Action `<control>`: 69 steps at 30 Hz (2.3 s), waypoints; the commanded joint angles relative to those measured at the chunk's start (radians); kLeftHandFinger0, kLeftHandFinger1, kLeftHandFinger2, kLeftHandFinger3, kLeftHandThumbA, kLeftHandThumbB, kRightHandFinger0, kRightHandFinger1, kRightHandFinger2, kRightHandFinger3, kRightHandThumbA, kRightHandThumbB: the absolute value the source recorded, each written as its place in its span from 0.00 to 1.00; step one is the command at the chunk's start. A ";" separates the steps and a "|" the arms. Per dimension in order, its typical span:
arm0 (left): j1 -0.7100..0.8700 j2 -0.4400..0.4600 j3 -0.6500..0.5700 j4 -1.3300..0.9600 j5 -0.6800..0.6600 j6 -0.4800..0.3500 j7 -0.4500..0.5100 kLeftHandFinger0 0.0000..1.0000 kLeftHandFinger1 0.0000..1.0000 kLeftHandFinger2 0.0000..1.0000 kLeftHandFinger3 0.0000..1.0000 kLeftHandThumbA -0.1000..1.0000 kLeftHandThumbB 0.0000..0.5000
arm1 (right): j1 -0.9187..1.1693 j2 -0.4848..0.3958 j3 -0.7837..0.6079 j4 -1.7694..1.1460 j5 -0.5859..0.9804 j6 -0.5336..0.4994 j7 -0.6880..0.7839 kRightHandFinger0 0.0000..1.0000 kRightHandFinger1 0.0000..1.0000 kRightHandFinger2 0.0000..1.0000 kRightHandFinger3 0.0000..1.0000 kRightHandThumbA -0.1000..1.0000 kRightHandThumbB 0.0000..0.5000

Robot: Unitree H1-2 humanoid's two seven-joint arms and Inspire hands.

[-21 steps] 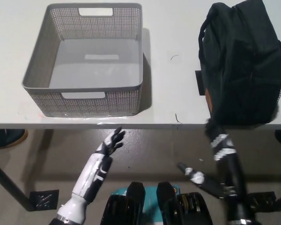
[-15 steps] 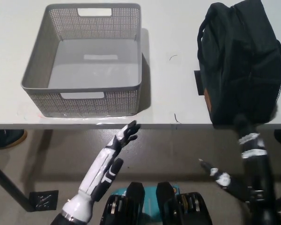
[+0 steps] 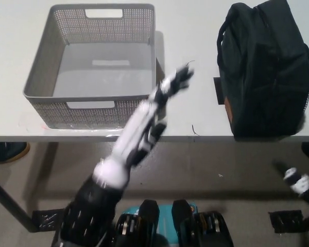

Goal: Use both hands to pick up a lunch bag on the right hand side and place it into a container on the left hand side

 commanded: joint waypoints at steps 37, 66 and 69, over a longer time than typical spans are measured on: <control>-0.661 -0.251 0.277 1.109 -0.155 0.085 0.204 1.00 1.00 1.00 1.00 1.00 0.73 | -0.616 -0.241 -0.155 0.752 0.230 0.086 0.026 1.00 1.00 1.00 1.00 1.00 0.47; -0.754 -0.118 -0.330 1.423 0.310 0.003 0.628 1.00 1.00 1.00 1.00 1.00 0.79 | -0.721 -0.223 -0.114 1.060 0.271 0.053 0.112 1.00 1.00 1.00 1.00 1.00 0.34; -0.768 -0.129 -0.309 1.442 0.299 -0.002 0.626 1.00 1.00 1.00 1.00 1.00 0.80 | -0.766 -0.211 -0.115 1.173 0.282 0.054 0.130 1.00 1.00 1.00 1.00 1.00 0.30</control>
